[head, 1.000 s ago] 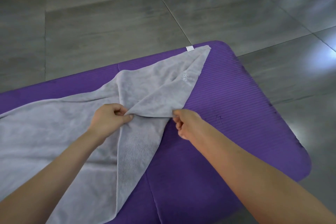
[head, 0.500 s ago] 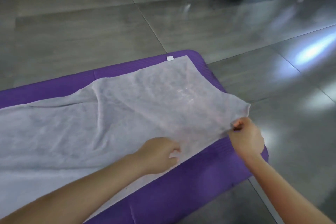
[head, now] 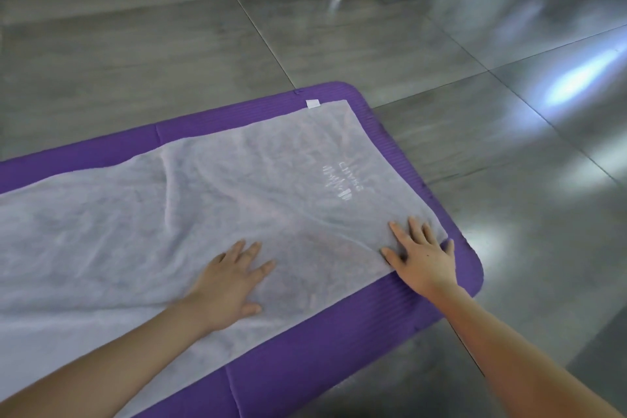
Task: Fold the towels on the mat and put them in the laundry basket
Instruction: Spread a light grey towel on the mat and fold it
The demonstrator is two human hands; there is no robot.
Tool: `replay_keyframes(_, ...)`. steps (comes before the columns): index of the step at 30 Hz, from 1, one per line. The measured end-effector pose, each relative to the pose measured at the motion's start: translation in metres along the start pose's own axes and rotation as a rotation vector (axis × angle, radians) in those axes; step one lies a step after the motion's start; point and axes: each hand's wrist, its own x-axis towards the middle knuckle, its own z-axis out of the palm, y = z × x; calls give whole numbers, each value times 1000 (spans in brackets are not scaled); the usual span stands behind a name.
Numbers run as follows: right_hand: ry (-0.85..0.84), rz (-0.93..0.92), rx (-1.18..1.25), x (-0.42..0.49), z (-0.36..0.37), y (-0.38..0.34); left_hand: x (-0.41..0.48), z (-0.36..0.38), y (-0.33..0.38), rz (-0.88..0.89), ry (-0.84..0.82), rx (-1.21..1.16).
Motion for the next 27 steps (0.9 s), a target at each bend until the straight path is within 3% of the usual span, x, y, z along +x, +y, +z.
replay_keyframes(5, -36, 163, -40, -15, -1, 7, -2, 4, 6, 92, -39, 58)
replay_keyframes(7, 40, 182, -111, -14, -9, -2, -3, 3, 6, 149, 38, 32)
replay_keyframes(8, 110, 153, -137, -11, -14, -8, 0, 1, 4, 179, 110, 65)
replay_keyframes(10, 201, 18, -93, -2, -23, -24, 2, -9, -4, 58, 104, 5)
replay_keyframes(13, 95, -187, -22, 16, -31, -55, 14, -10, -13, -43, 178, -5)
replay_keyframes(16, -86, -257, -94, 28, -27, -72, 21, -3, -19, -54, 14, 9)
replay_keyframes(21, 65, -276, -185, 30, -45, -113, 13, -22, -42, -55, 60, -48)
replay_keyframes(23, 68, -377, -140, 29, -51, -147, -1, -32, -58, -75, 94, 44)
replay_keyframes(27, 41, -662, -177, 12, -58, -222, -62, -44, -91, -105, -7, 163)
